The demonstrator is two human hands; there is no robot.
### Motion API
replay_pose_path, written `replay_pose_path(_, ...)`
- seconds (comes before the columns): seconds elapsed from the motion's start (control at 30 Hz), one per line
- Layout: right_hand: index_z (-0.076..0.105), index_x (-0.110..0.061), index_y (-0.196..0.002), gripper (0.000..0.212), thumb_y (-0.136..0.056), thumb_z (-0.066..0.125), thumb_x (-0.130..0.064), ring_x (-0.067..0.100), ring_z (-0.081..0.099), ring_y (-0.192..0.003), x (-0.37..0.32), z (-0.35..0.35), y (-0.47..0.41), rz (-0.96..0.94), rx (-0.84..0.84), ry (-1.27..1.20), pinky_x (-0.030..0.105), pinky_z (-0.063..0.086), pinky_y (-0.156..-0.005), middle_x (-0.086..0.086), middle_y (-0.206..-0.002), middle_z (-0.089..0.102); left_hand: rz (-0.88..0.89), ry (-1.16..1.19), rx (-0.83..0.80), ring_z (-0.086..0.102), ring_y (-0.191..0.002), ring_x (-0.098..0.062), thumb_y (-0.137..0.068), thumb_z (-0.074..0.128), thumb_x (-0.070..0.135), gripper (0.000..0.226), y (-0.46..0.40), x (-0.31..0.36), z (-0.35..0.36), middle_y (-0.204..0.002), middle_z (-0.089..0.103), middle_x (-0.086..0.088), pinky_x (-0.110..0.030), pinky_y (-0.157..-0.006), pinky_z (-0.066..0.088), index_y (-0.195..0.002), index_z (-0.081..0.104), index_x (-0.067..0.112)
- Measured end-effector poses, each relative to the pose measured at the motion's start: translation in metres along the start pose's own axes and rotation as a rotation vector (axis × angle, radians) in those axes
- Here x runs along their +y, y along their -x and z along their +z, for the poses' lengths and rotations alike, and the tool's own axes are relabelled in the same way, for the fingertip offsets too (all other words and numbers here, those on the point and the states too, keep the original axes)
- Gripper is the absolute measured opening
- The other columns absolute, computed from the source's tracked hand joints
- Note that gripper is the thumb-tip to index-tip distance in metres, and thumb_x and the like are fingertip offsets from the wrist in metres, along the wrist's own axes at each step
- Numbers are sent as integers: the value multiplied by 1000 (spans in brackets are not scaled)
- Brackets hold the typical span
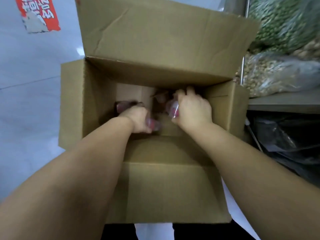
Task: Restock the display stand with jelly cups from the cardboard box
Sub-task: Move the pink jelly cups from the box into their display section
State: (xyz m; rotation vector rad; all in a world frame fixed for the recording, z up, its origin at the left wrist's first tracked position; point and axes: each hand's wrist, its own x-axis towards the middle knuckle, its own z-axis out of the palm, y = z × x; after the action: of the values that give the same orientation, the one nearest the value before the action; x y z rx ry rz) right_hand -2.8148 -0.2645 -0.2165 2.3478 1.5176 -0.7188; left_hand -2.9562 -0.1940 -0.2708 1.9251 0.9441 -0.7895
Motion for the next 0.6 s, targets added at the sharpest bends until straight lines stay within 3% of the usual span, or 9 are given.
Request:
replay_pose_path(0.07,47,-21,-121,61,-67,76,-19,29,57,-101,-2,-26,26,120,-40,-496,35,44,-82,5,-113,49,-52,260,164,50,-93,-22,-68,74,26,40,33,6,-10,-102,45,-5,-25,-77,40,-102,58,14)
replay_pose_path(0.17,43,-16,-116,58,-70,69,9,11,55,-92,-12,-81,82,216,-94,-1432,36,48,-85,-1,-103,54,-45,585,348,52,-82,-19,-67,70,23,36,107,32,-37,-97,36,2,-26,-81,43,-98,55,18)
replay_pose_path(0.23,42,-13,-120,67,-65,69,14,13,55,-99,-19,-126,124,182,-197,-1778,30,48,-87,4,-114,55,-4,703,452,54,-85,-15,-63,65,28,38,166,55,-65,-99,39,4,-26,-85,46,-100,53,24)
replay_pose_path(0.3,43,-9,-122,72,-60,78,5,23,51,-104,-28,-182,165,95,-332,-2090,27,51,-85,10,-116,54,51,753,546,55,-93,-13,-63,65,27,49,226,81,-97,-105,48,2,-26,-86,45,-108,49,27)
replay_pose_path(0.37,45,-6,-120,70,-62,82,-16,27,46,-101,-38,-245,204,-47,-409,-2294,31,47,-80,12,-111,50,108,770,597,56,-98,-9,-64,66,25,55,284,107,-132,-106,55,5,-21,-85,45,-114,44,27)
replay_pose_path(0.4,47,-6,-115,56,-70,75,-24,26,47,-99,-44,-278,223,-102,-392,-2344,32,43,-81,12,-109,49,129,778,619,56,-97,-4,-64,66,25,53,312,120,-150,-105,56,9,-16,-83,44,-112,43,30)
replay_pose_path(0.47,50,-12,-99,19,-83,56,-21,28,52,-93,-51,-335,259,-103,-308,-2388,35,43,-80,12,-104,54,199,790,686,57,-93,4,-63,66,25,47,366,150,-185,-101,58,16,-10,-78,42,-104,46,37)
replay_pose_path(0.5,50,-16,-95,10,-85,53,-15,28,54,-91,-53,-361,275,-98,-255,-2386,36,45,-79,10,-103,57,252,775,723,57,-91,7,-63,68,26,45,391,165,-201,-98,60,19,-9,-77,42,-100,49,41)
replay_pose_path(0.6,52,-23,-103,34,-78,56,0,16,61,-82,-48,-422,323,-163,3,-2202,27,52,-70,-1,-94,66,420,658,777,59,-99,-2,-64,70,31,44,455,209,-241,-100,61,23,-18,-85,45,-102,53,44)
